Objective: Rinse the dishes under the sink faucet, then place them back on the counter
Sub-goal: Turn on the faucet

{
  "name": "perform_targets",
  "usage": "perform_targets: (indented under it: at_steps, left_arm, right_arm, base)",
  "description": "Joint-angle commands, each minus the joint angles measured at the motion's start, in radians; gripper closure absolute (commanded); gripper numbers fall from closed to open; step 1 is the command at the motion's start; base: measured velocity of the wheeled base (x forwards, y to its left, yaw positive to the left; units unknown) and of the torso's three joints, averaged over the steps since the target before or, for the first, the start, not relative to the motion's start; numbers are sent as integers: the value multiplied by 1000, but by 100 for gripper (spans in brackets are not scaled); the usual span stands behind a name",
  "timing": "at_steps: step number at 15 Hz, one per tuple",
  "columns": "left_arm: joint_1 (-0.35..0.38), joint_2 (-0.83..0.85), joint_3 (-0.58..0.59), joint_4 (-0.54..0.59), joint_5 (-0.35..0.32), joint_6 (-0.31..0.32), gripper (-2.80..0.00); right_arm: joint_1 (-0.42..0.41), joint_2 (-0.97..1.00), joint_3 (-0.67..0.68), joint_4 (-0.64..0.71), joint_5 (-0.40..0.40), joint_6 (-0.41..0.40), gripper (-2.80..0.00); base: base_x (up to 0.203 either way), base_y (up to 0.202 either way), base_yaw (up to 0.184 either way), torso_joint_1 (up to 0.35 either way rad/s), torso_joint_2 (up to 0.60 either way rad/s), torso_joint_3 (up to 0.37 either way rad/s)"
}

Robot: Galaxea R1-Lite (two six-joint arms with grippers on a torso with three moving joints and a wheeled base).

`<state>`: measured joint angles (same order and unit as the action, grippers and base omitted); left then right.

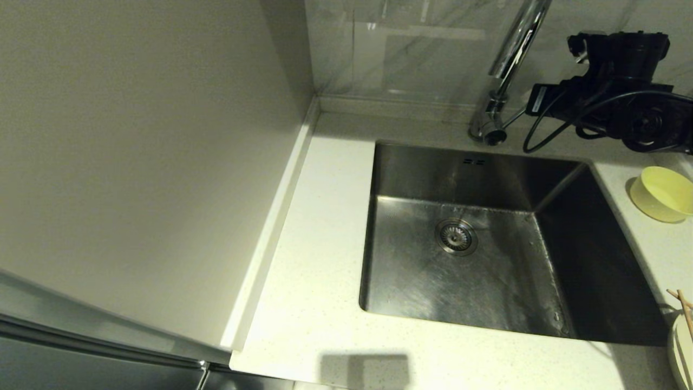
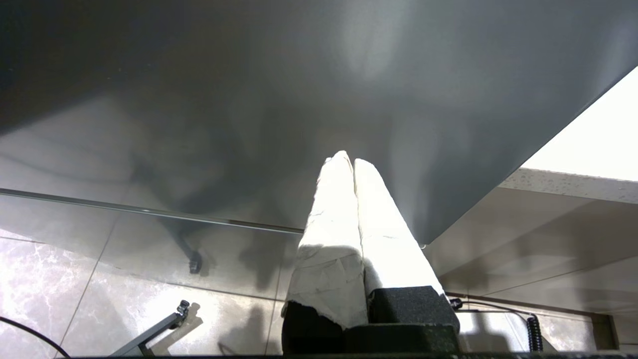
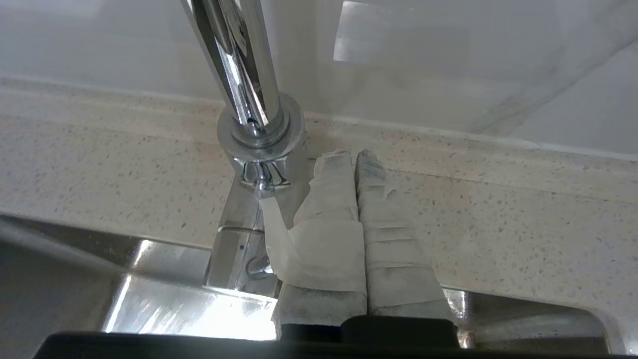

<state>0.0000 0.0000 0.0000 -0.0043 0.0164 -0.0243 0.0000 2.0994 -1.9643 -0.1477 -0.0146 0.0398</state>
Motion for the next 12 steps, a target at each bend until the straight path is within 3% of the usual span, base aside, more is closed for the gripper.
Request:
perform_targets:
  at_steps: [1,12]
  left_arm:
    - [0,-2,0,0,0,0,0]
    - [0,-2,0,0,0,0,0]
  right_arm:
    - [0,-5,-4,17,10,0,0]
    - [-14,-70,46,97,131,-2,0]
  base:
    - [0,0,0,0,0,0]
    - [0,0,0,0,0,0]
